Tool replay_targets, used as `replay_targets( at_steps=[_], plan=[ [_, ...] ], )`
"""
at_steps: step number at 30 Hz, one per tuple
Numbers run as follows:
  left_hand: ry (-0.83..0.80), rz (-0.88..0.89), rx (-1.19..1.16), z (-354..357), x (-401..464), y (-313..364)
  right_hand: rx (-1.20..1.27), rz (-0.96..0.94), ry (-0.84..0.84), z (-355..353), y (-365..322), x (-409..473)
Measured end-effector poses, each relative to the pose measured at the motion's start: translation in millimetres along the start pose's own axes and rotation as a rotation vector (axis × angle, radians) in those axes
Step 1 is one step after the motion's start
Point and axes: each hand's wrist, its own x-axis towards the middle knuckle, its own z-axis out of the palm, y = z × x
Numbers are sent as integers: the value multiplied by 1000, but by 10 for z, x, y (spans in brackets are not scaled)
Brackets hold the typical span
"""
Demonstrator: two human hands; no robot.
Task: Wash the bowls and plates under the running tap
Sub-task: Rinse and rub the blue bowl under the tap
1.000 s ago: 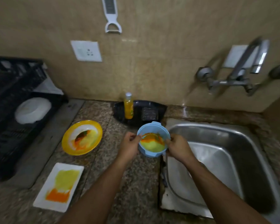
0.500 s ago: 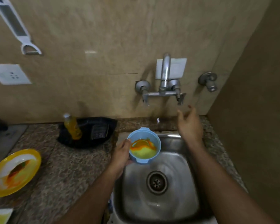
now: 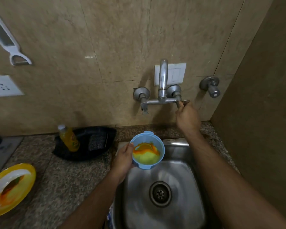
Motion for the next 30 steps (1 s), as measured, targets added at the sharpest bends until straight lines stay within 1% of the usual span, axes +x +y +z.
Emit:
replay_targets(
  at_steps=[6, 12, 16, 18, 20, 21, 22, 23, 24, 26, 27, 28, 29, 30],
  plan=[
    [23, -9, -35, 30, 50, 41, 178, 53, -15, 78, 48, 47],
    [-6, -1, -64, 84, 39, 44, 214, 54, -14, 104, 66, 74],
    [-12, 3, -77, 117, 34, 38, 268, 62, -54, 67, 59, 48],
    [-40, -21, -74, 121, 58, 3, 279, 101, -96, 8, 34, -70],
    [-49, -28, -51, 126, 80, -23, 228, 155, -51, -24, 57, -338],
    [-51, -23, -38, 133, 94, -36, 209, 126, -2, -6, 97, -505],
    [-54, -13, -19, 142, 115, -55, 201, 71, 2, 15, 125, -688],
    [-58, 1, 7, 158, 128, -68, 196, 15, -67, 65, 155, -844],
    [-63, 16, 23, 182, 137, -71, 158, -41, -194, 126, 168, -955],
    [-88, 24, 20, 244, 146, -74, -46, -170, -486, 282, 230, -1044],
    [-97, 21, 18, 274, 148, -85, -170, -230, -597, 351, 256, -1047],
    [-110, 19, 21, 306, 148, -99, -276, -257, -671, 426, 281, -1032],
    [-125, 16, 28, 341, 137, -101, -322, -265, -691, 499, 309, -1005],
    [-141, 18, 37, 369, 142, -115, -320, -260, -680, 550, 312, -986]
  ],
)
